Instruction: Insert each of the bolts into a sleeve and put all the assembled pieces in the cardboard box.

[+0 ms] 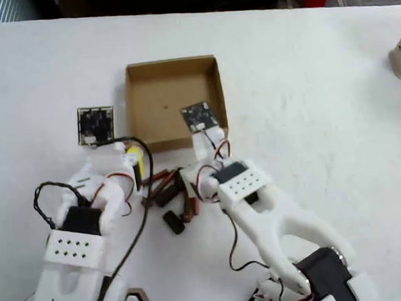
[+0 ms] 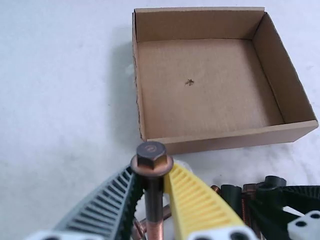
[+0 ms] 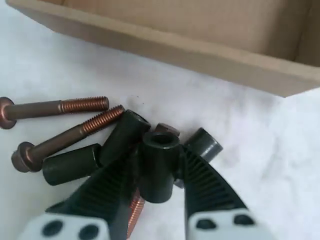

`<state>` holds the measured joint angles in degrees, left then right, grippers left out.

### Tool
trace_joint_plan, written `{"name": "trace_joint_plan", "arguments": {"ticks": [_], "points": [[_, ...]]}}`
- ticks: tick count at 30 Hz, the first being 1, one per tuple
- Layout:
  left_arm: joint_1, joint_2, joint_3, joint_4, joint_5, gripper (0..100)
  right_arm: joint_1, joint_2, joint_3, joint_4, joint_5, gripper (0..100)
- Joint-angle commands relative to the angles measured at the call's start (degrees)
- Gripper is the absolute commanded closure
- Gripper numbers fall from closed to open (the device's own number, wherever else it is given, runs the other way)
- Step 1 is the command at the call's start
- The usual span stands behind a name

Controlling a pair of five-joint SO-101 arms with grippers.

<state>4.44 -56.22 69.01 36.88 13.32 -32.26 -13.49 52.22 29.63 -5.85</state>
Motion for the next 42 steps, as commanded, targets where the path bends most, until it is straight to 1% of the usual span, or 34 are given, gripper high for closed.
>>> {"name": "trace_joint_plan", "arguments": {"ticks": [1,6,11,17,21,26,33,39,42], "points": [[-0.6,0.0,-2.9,-0.4,-0.1,98,-0.1,-2.4,1.4,-5.7,-0.6,98.2],[-0.6,0.0,-2.9,-0.4,-0.1,98,-0.1,-2.4,3.9,-10.0,-0.7,98.2],[-0.6,0.0,-2.9,-0.4,-0.1,98,-1.1,-3.7,9.9,-18.9,-0.8,98.2],[-0.6,0.0,-1.1,-4.3,-0.1,98,-4.4,-16.1,22.5,-30.5,-0.8,98.3],[-0.6,0.0,-1.0,-4.6,-0.1,98,-4.7,-24.3,30.2,-38.0,-0.9,98.3],[-0.6,0.0,-0.9,-4.7,-0.1,98,-4.6,-29.1,37.8,-52.8,-5.9,98.3],[-0.5,0.0,-0.8,-4.7,-0.1,98,-4.5,-24.0,39.4,-65.0,-6.1,98.3],[-0.2,0.0,-0.4,-4.9,-0.1,98,-4.5,-12.1,39.8,-81.1,-6.0,98.3],[-0.2,0.0,-0.4,-4.9,-0.1,98,-4.5,-4.1,39.6,-91.0,-6.0,98.3]]}}
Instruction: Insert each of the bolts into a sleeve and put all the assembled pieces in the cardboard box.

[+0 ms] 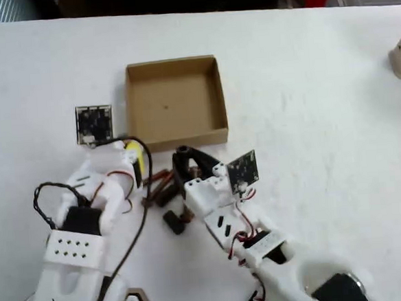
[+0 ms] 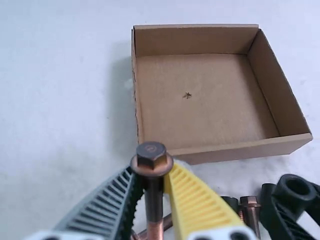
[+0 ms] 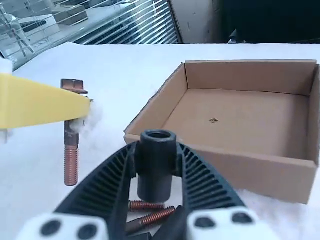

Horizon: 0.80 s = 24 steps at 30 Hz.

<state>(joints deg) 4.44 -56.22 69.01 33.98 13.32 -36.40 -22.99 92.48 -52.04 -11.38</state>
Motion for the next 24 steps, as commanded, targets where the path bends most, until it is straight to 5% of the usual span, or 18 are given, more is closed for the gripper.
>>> {"name": "trace_joint_plan", "arguments": {"ticks": [1,10,24], "points": [[-0.2,0.0,-0.4,-2.0,-0.1,98,-0.4,8.1,-0.7,-13.0,-0.4,98.4],[-0.4,-0.1,-0.2,-3.6,-0.1,98,-2.6,29.8,-4.8,-34.0,0.9,98.4],[-0.2,-0.5,-0.2,-8.7,-0.1,98,-5.5,45.1,-9.1,-45.2,3.5,98.4]]}}
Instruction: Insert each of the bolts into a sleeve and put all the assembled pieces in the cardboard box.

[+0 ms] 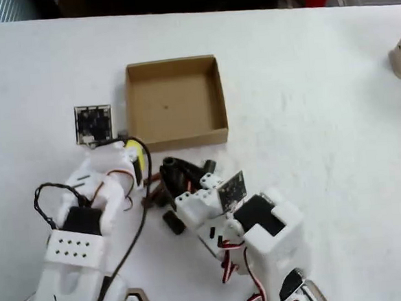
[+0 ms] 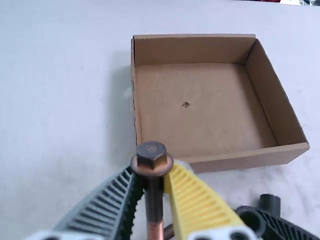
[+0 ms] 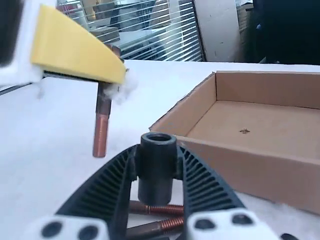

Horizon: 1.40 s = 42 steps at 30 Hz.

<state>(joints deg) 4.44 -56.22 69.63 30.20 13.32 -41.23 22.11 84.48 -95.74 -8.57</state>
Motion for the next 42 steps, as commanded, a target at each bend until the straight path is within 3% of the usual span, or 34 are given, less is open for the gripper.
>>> {"name": "trace_joint_plan", "arguments": {"ticks": [1,6,11,14,16,22,26,31,42], "points": [[-0.2,-0.6,-0.8,-5.5,-0.1,98,-0.7,0.1,-1.2,-1.5,0.7,98.4],[-0.5,-0.7,0.4,-10.6,-0.2,98,-1.1,0.3,-1.2,-1.5,0.7,98.4],[-0.1,-8.1,11.5,-25.5,-8.1,98,-1.4,0.5,-1.2,-1.4,0.8,98.4],[1.5,-17.6,19.7,-32.0,-9.2,98,-1.5,0.5,-1.2,-1.4,0.8,98.4],[3.3,-23.7,22.2,-30.0,-9.2,98,-1.6,0.5,-1.2,-1.4,0.8,98.4],[7.9,-40.0,22.7,-13.5,-9.1,98,-1.8,0.5,-1.2,-1.4,0.8,98.4],[10.4,-48.4,22.5,-5.5,-5.1,98,-2.4,0.6,-1.2,-1.4,0.8,98.4],[10.4,-47.8,17.8,-1.0,-0.6,98,-2.5,0.6,-1.2,-1.4,0.8,98.4],[16.8,-47.4,14.7,2.0,-0.4,98,-3.5,0.6,-0.9,-1.3,0.8,98.4]]}}
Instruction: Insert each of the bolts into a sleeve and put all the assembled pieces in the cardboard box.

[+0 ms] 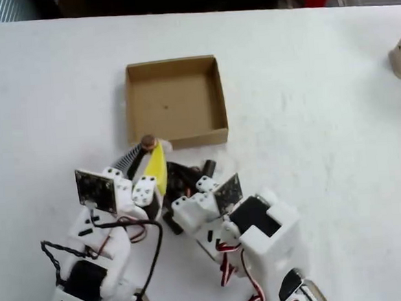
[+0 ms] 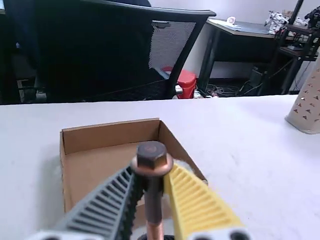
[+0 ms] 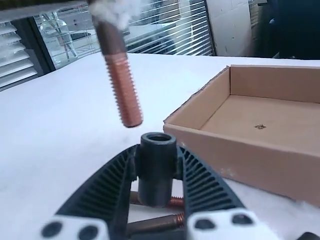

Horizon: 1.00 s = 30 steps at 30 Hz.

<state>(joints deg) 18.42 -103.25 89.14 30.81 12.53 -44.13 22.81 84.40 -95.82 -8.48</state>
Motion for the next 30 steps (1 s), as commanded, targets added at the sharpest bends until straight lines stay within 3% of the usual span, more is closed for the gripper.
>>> {"name": "trace_joint_plan", "arguments": {"ticks": [1,5,9,30], "points": [[3.5,-0.4,-5.7,2.6,0.4,98,-0.6,-0.1,-0.8,-1.2,0.7,98.4],[4.0,-0.4,-7.4,6.8,0.1,98,-0.6,-0.1,-0.7,-1.2,0.7,98.3],[3.6,-0.3,-6.6,6.9,-3.9,98,-1.1,-0.6,0.8,-1.4,0.7,98.3],[0.1,-0.1,-3.2,6.9,-4.0,98,-1.7,-0.7,2.1,-2.8,3.6,98.3]]}}
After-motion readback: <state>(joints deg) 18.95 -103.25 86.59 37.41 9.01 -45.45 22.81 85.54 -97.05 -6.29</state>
